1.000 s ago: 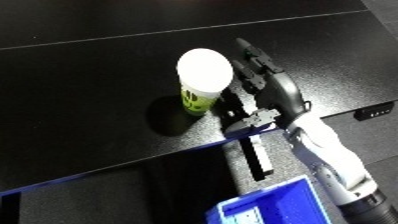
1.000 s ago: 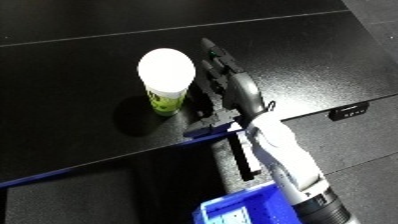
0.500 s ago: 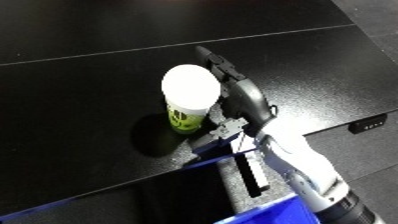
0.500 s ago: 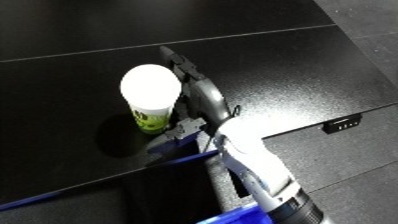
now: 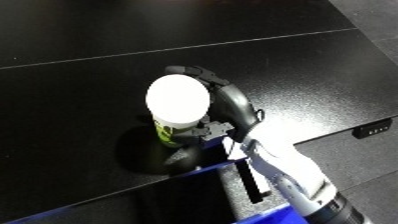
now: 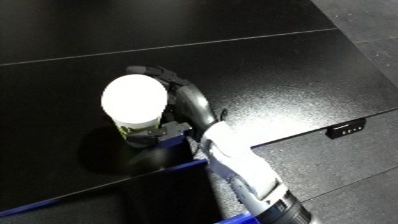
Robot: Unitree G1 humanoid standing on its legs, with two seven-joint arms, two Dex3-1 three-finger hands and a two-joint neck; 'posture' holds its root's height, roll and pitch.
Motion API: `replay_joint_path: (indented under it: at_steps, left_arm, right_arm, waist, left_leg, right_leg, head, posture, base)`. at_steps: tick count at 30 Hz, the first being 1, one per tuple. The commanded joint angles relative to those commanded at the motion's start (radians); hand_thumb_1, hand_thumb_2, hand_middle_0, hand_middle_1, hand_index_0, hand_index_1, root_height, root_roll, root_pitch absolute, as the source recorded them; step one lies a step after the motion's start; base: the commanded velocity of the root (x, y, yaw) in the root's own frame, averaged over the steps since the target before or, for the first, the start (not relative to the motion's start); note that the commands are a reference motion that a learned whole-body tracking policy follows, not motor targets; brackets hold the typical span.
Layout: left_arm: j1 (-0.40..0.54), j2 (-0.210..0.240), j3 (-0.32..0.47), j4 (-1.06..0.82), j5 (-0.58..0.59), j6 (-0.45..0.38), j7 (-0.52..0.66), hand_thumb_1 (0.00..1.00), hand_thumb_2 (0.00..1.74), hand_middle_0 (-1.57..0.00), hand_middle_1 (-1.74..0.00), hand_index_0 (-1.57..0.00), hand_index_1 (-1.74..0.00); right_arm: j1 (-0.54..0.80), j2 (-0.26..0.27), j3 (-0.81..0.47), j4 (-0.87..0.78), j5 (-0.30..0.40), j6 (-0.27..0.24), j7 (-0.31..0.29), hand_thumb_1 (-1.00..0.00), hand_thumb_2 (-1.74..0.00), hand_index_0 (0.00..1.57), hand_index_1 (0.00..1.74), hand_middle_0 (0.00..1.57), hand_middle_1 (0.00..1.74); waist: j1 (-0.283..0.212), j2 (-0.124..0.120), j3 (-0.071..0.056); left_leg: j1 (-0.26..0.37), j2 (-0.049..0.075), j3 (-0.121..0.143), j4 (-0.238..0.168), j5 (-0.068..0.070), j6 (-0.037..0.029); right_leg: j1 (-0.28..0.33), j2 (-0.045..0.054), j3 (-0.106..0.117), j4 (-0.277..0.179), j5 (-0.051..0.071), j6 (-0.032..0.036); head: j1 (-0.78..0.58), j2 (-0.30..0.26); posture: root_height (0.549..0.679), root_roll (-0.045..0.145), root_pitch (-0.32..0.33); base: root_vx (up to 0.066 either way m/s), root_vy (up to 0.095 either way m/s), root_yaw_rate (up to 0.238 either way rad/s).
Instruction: Pick up the object and place it into the box
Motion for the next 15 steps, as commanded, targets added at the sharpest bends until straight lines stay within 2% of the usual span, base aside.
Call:
replay_joint_path:
  at_steps: [2, 8, 15]
  left_arm:
    - [0.000, 0.000, -0.001, 0.000, 0.001, -0.004, 0.001, 0.00, 0.00, 0.00, 0.00, 0.00, 0.00]
    - [0.003, 0.000, 0.004, -0.007, -0.001, -0.008, 0.007, 0.00, 0.00, 0.00, 0.00, 0.00, 0.00]
    - [0.021, 0.004, 0.034, -0.001, 0.010, -0.012, 0.005, 0.00, 0.00, 0.00, 0.00, 0.00, 0.00]
  right_arm:
    - [0.003, -0.002, -0.001, 0.006, 0.003, -0.004, -0.001, -0.70, -1.22, 1.10, 1.22, 1.10, 1.22]
    - [0.027, -0.015, -0.015, -0.007, -0.020, -0.028, 0.009, -0.70, -1.22, 1.10, 1.22, 1.10, 1.22]
    - [0.092, -0.049, -0.066, -0.130, -0.054, -0.068, -0.004, -0.70, -1.22, 1.10, 1.22, 1.10, 1.22]
  waist:
    - [0.000, -0.001, 0.000]
    - [-0.006, -0.004, -0.001]
    - [-0.025, -0.016, -0.010]
  left_leg:
    - [0.004, -0.001, 0.000, -0.006, 0.002, 0.0006]
    - [0.024, 0.002, 0.003, -0.033, 0.008, 0.0015]
    - [0.046, 0.010, 0.009, -0.062, 0.012, -0.0014]
  right_leg:
    - [0.004, 0.0007, -0.001, -0.005, 0.001, -0.0004]
    - [0.022, 0.0031, -0.002, -0.027, 0.007, -0.0004]
    - [0.046, 0.0125, -0.001, -0.056, 0.011, 0.0006]
  head:
    - [-0.004, 0.000]
    - [-0.011, 0.004]
    - [-0.019, -0.003]
  posture:
    - [0.602, 0.061, -0.022]
    - [0.606, 0.059, -0.022]
    - [0.611, 0.056, -0.019]
  base:
    - [-0.009, 0.003, -0.006]
    - [-0.017, 0.005, -0.029]
    - [-0.018, -0.004, -0.073]
